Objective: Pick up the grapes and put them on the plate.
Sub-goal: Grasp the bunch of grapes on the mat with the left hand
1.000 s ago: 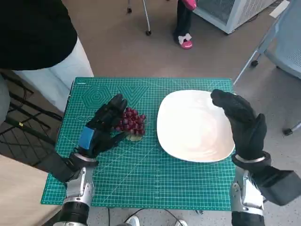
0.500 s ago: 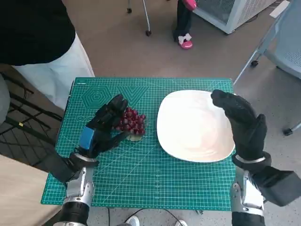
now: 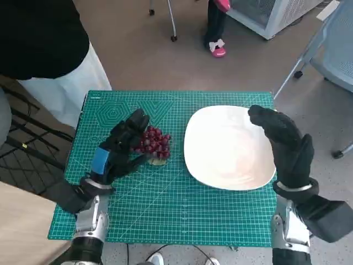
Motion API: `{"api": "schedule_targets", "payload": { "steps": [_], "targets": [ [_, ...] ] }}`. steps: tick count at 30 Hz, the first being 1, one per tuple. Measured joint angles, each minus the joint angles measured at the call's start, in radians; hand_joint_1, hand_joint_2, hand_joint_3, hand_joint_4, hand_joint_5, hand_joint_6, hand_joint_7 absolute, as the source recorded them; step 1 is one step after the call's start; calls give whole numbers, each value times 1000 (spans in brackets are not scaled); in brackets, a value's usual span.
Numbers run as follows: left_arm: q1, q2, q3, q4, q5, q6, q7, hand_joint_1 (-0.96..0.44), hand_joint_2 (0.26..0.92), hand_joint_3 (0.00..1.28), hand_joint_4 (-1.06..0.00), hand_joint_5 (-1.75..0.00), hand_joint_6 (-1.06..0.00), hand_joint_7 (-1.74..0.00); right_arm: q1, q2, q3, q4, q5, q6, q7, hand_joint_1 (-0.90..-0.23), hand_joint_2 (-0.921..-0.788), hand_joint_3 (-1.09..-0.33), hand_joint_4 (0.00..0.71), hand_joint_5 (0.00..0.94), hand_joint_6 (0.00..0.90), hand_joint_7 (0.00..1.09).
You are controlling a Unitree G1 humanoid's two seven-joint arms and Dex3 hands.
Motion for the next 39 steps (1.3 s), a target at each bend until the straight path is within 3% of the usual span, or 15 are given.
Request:
{"api": "schedule_targets", "payload": {
  "steps": [3,7,12,21,26,39],
  "targets": [
    [1,44,-13,-31,117,-2,58,-496,882,14,-40,1,-93,1,0,-2,0,0,0,-1,0,-648,-921,-863,386,1,26,404],
    [4,104,-26,-83,285,20,134,-568,833,3,-8,1,-21,0,-1,-3,0,0,0,-3,0,-649,-921,-863,386,1,26,405],
    [16,163,-47,-189,493,130,198,-515,759,1,-1,1,-35,-14,-1,-4,0,0,0,-4,0,-649,-921,-864,386,0,24,406],
    [45,207,-153,-448,865,489,233,-431,703,0,1,1,-104,-31,-1,-5,0,1,0,-2,0,-650,-921,-864,386,0,23,409],
    [48,209,-210,-513,909,607,212,-395,697,0,1,1,-128,-31,-1,-5,1,1,0,1,0,-649,-921,-864,387,1,22,412],
    [32,222,-301,-533,916,761,162,-317,688,0,1,1,-170,-22,0,-5,-1,0,0,5,0,-654,-921,-863,392,3,21,418]
  ]
}}
